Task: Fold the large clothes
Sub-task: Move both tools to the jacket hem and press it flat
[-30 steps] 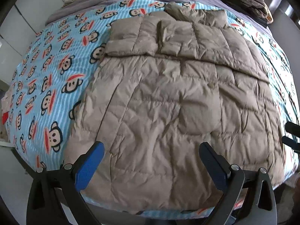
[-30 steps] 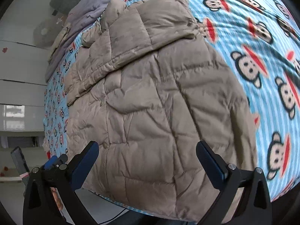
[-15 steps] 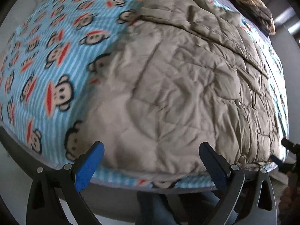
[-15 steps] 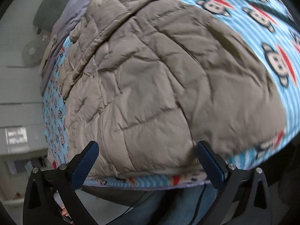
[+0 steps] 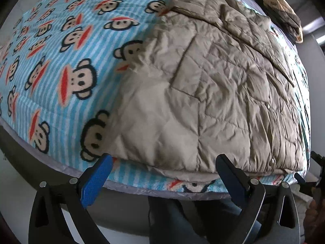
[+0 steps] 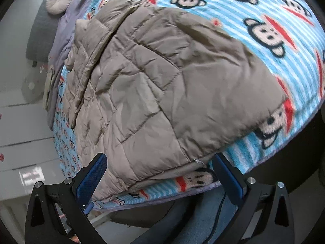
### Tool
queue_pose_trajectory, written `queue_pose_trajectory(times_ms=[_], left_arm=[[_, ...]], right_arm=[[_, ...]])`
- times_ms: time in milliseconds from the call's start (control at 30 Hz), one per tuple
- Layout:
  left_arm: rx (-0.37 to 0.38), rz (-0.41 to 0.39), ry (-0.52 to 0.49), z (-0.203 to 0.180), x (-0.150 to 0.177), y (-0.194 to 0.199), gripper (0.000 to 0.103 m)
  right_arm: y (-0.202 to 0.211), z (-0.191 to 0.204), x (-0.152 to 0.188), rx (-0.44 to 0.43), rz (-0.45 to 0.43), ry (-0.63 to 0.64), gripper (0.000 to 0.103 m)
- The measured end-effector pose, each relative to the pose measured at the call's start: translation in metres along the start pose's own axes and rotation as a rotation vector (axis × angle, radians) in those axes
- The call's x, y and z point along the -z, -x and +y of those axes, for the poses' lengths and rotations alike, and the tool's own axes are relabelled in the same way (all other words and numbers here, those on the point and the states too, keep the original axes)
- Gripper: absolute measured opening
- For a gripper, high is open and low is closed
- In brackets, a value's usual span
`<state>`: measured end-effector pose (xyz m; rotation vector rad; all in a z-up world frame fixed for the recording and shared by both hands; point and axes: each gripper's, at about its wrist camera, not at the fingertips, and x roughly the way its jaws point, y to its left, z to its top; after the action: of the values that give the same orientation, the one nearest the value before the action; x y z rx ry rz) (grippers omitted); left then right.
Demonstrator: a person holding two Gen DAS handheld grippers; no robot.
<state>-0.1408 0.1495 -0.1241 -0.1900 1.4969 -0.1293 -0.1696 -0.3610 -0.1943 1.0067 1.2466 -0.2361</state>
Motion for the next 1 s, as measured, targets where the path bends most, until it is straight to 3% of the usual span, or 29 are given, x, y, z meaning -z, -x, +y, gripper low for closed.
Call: queue_pose_trajectory(times_ms=[300,500,667,1000], left_arm=[[0.033,0.018,-0.022,-0.003,0.011,-0.003,0.102],[0.267,0.089,0.129,0.029,0.019,-0.015,0.102],[0.371,0.144,0.203,0.037,0.025,-0.038,0.102],[0.438,0.105,0.178,-0.005,-0.002,-0.055,0.102]], right_arm=[[-0.002,-0.019,0.009,-0.023,0.004,-0.08,0.103],[-0.001,-0.028,0.013,-0.049,0.002,-0.103,0.103],[-0.002,-0.041,0.018,-0.065,0.001,-0.14,0.103],[-0.003,-0.064,0.014,-0.143,-0.046,-0.258,0.103]])
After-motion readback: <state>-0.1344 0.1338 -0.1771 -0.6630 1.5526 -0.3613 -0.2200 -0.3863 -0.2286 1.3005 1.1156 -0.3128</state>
